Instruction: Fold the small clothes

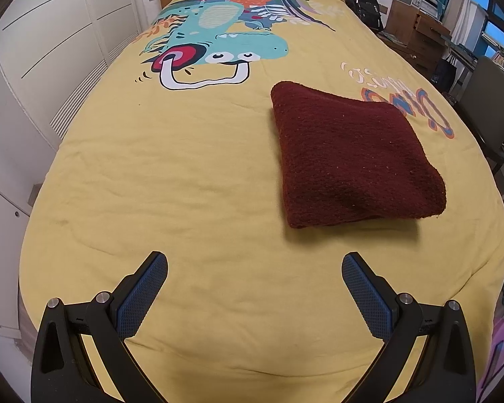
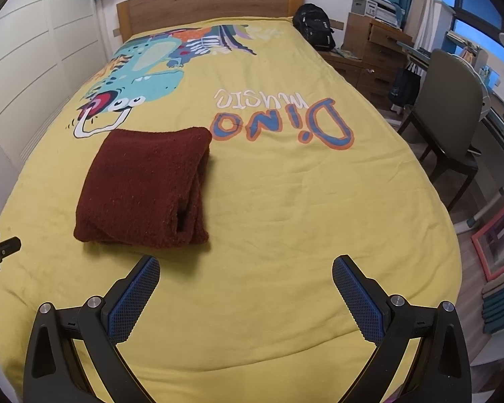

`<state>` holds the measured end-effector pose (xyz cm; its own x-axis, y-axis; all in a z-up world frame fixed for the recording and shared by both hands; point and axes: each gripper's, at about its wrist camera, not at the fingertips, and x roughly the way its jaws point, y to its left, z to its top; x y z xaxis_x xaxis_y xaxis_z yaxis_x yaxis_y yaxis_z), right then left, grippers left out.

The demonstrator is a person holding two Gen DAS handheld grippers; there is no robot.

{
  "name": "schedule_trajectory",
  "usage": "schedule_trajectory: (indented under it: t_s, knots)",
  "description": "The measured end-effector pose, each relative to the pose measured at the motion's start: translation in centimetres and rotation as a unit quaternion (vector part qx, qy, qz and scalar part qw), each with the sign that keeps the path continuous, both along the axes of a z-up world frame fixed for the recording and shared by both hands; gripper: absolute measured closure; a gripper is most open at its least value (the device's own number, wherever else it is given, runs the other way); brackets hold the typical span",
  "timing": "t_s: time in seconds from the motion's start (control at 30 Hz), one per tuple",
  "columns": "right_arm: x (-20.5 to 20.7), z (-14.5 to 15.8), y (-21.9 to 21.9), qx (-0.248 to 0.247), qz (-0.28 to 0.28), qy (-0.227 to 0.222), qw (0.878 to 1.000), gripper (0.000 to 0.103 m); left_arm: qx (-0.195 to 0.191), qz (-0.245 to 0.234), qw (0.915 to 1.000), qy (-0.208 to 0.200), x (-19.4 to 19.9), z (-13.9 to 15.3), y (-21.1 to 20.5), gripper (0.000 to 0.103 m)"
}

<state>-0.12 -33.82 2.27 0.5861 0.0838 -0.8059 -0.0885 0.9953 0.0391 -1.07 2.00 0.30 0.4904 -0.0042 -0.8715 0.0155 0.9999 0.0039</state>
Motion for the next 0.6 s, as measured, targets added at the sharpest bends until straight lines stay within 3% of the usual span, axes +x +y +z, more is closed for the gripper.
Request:
schedule_trajectory:
  t_s: [0.6]
  knots:
    - [0.00, -0.04, -0.24, 0.000, 0.001, 0.003, 1.000, 0.001, -0.010, 0.000, 1.0000, 0.001, 0.00, 0.44, -0.04, 0.001]
